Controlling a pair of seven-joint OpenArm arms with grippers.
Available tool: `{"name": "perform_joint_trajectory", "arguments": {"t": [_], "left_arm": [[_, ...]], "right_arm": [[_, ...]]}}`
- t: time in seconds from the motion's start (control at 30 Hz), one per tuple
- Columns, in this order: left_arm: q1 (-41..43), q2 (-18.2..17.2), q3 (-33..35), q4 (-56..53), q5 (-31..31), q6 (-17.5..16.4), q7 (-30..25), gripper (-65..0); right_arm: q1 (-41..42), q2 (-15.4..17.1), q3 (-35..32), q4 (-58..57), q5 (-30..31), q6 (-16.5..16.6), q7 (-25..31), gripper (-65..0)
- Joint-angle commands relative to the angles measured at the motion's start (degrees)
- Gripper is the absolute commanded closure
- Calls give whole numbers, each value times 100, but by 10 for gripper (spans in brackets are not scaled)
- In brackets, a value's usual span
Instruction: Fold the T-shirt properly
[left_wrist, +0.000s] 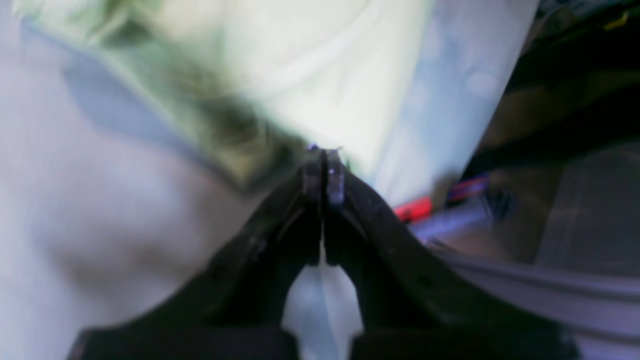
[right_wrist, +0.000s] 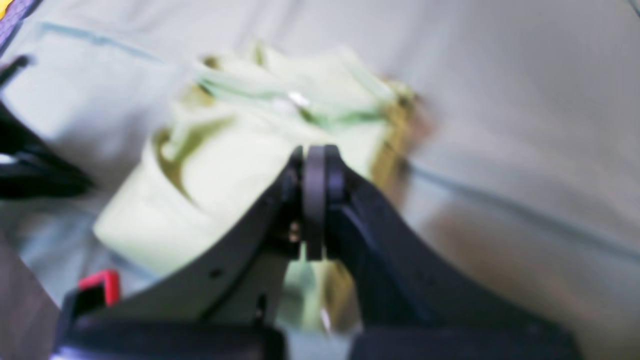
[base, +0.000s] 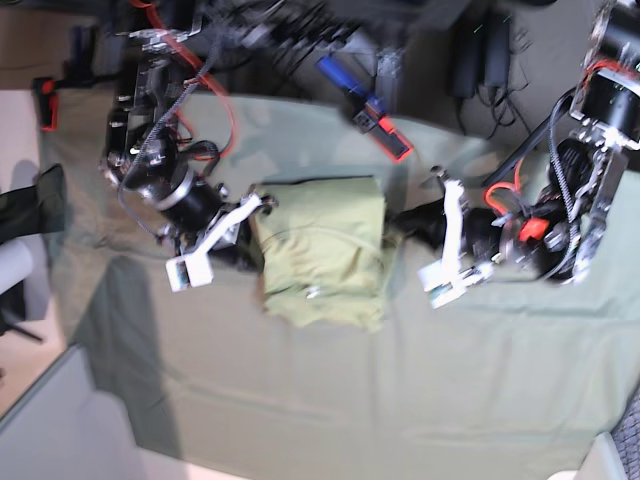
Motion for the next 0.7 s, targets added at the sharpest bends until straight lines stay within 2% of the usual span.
{"name": "perform_joint_trajectory", "arguments": {"t": [0.0,0.2,0.33,0.47,0.67], "left_arm": [[-57,-144,-28,251,-136,-49,-111,0],[551,-807,-31,920,114,-49,-107,0],[960,-1108,-221,1115,234,-49,-109,0],[1453,-1276,-804,1377,225,-49,-109,0],[2328,-1357,-1961,1547,28,-49,-107,0]], "right_arm": [[-46,44,179,140,103,173,131,0],[-813,151,918,153,496,173,42,0],[-1320,205,1314,153,787,173,-17,0],[-1827,280,1582,184,1156,175,-107,0],[-2566,313,1679,422,1152,175,-120,0]]}}
